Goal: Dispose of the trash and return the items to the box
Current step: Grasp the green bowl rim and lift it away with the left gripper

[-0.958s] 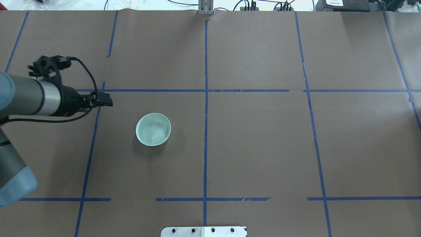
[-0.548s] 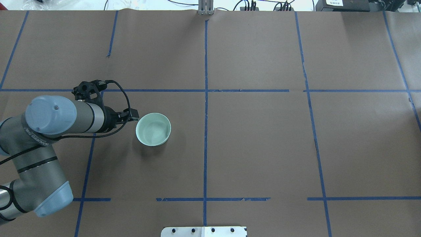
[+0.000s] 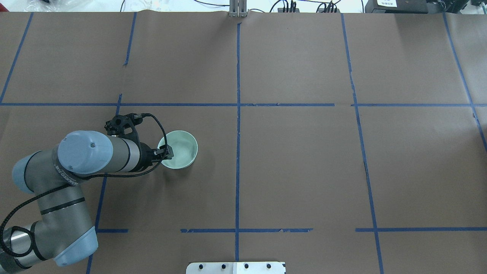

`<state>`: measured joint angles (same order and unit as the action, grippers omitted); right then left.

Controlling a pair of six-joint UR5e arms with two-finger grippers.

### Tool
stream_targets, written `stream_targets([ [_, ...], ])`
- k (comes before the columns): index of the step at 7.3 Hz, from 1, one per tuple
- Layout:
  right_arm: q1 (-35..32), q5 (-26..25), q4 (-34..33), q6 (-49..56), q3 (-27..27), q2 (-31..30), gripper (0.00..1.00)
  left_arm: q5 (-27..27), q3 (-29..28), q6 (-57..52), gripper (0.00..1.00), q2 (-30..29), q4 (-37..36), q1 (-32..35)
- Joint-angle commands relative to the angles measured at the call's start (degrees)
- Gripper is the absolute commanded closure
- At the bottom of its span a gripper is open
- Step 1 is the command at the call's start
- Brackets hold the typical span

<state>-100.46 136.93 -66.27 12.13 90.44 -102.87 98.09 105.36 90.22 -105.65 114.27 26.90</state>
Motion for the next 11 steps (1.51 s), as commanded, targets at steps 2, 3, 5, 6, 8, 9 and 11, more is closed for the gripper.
stream_targets([
  [2,0.0,0.0,0.0,0.1,0.0,-0.3,0.00,0.2,0.6,1.8,1.00,0.0,-0.2,-0.1],
  [3,0.0,0.0,0.0,0.1,0.1,-0.4,0.00,0.5,4.0,-1.6,1.00,0.2,-2.8,1.3],
  [5,0.1,0.1,0.0,0.2,0.1,-0.5,0.00,6.7,14.5,-14.7,1.00,0.2,-15.9,9.9],
  [6,0.1,0.1,0.1,0.1,0.1,-0.5,0.00,12.0,18.8,-23.3,1.00,0.4,-20.4,17.1],
  [8,0.1,0.1,0.1,0.1,0.1,-0.5,0.00,24.1,22.0,-50.3,1.00,1.0,-29.3,34.5],
  [9,0.1,0.1,0.1,0.3,0.1,-0.6,0.00,27.6,19.9,-73.6,1.00,5.2,-32.8,46.3],
  [11,0.1,0.2,-0.1,0.0,0.1,-0.5,0.00,28.3,8.4,-101.4,1.00,8.5,-32.5,59.1],
])
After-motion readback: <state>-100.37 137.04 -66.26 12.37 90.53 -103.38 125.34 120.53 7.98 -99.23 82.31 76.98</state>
